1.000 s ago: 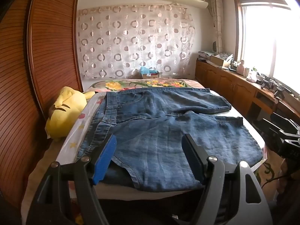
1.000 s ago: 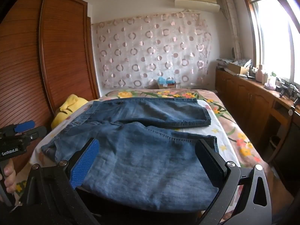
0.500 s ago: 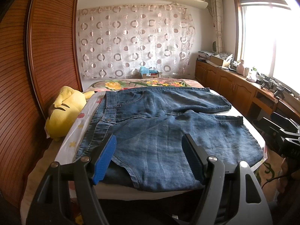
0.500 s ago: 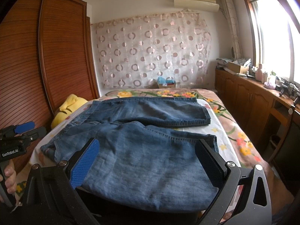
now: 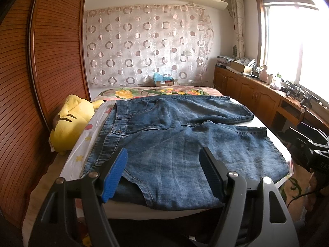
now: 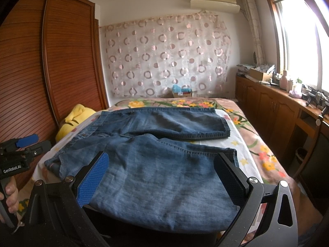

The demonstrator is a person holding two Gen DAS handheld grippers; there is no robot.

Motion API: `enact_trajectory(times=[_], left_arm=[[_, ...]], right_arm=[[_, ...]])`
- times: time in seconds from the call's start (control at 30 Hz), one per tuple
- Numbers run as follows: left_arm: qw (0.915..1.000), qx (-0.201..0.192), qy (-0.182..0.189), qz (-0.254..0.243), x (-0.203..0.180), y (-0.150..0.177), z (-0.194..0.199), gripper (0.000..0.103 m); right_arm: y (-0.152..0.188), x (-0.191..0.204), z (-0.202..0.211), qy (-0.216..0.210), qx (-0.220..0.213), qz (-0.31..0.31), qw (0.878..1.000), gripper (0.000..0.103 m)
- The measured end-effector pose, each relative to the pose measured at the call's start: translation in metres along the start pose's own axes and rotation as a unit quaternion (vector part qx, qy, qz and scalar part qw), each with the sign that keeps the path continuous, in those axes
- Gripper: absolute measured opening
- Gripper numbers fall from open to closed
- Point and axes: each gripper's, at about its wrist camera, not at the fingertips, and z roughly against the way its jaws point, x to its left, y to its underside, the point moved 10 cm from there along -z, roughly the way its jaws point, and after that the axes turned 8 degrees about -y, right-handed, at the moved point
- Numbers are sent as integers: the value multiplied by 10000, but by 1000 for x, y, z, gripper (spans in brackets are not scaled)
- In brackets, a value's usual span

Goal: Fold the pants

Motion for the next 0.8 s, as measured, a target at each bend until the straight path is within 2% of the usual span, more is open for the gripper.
enact_trajectory(times=[0.8], left_arm=[[10000, -13, 0, -4, 0, 0, 0, 73]], right_arm=[[0, 1, 1, -1, -10, -6, 10000, 103]])
